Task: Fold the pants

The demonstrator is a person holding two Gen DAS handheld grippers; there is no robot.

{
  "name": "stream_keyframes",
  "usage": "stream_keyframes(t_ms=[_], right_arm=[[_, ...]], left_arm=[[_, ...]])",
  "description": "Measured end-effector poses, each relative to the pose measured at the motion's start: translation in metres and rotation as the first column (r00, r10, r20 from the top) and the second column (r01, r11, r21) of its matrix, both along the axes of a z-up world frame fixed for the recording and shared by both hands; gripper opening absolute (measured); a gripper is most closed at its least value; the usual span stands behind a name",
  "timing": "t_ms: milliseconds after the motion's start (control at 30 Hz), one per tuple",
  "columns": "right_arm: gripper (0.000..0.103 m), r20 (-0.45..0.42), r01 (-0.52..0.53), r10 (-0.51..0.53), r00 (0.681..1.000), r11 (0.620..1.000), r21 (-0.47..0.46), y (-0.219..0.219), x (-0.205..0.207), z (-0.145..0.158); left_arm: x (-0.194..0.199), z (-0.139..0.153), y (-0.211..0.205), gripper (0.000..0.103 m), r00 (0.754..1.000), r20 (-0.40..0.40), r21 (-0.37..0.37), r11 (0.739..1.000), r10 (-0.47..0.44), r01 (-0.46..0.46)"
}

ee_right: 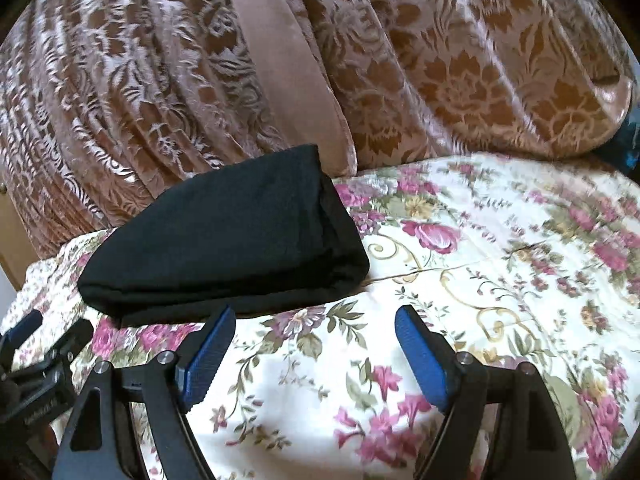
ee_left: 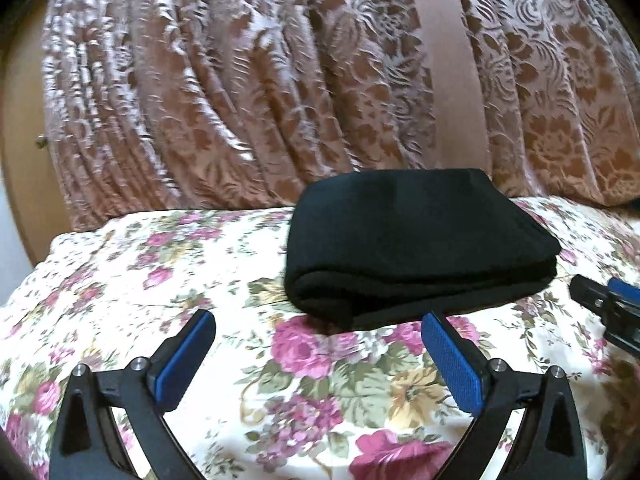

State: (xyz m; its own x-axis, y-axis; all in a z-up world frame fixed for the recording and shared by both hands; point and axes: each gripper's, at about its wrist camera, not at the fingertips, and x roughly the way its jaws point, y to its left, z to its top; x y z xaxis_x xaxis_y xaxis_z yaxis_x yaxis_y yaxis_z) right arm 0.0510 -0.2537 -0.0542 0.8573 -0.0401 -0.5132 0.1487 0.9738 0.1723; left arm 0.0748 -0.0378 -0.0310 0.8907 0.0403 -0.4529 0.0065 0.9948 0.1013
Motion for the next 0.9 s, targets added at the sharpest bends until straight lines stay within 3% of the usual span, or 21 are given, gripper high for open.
stream_keyframes(t_ms=[133,333,900], right_arm=[[0.083,0.062,-0.012,0.017,0.998,0.996,-0.09,0.018,-0.016,0.008],[0.083,0.06,-0.011,0.02,0.998,0.988,-0.151,0.034,-0.024,0.004],[0.083,0.1,0.001,0.017,0.995,0.985,-0.174,0.037,-0.032,0.003]], left_arm=[[-0.011,0.001,0.001,0.103,0.999,0.026,-0.022,0.999,-0.026,0.027],[-0.029,0.005,0.007,0.103,0.994,0.107,-0.046,0.999,-0.017,0.022],[-0.027,-0.001,0.013,0.102,0.997,0.075,-0.085,0.996,-0.026,0.033]])
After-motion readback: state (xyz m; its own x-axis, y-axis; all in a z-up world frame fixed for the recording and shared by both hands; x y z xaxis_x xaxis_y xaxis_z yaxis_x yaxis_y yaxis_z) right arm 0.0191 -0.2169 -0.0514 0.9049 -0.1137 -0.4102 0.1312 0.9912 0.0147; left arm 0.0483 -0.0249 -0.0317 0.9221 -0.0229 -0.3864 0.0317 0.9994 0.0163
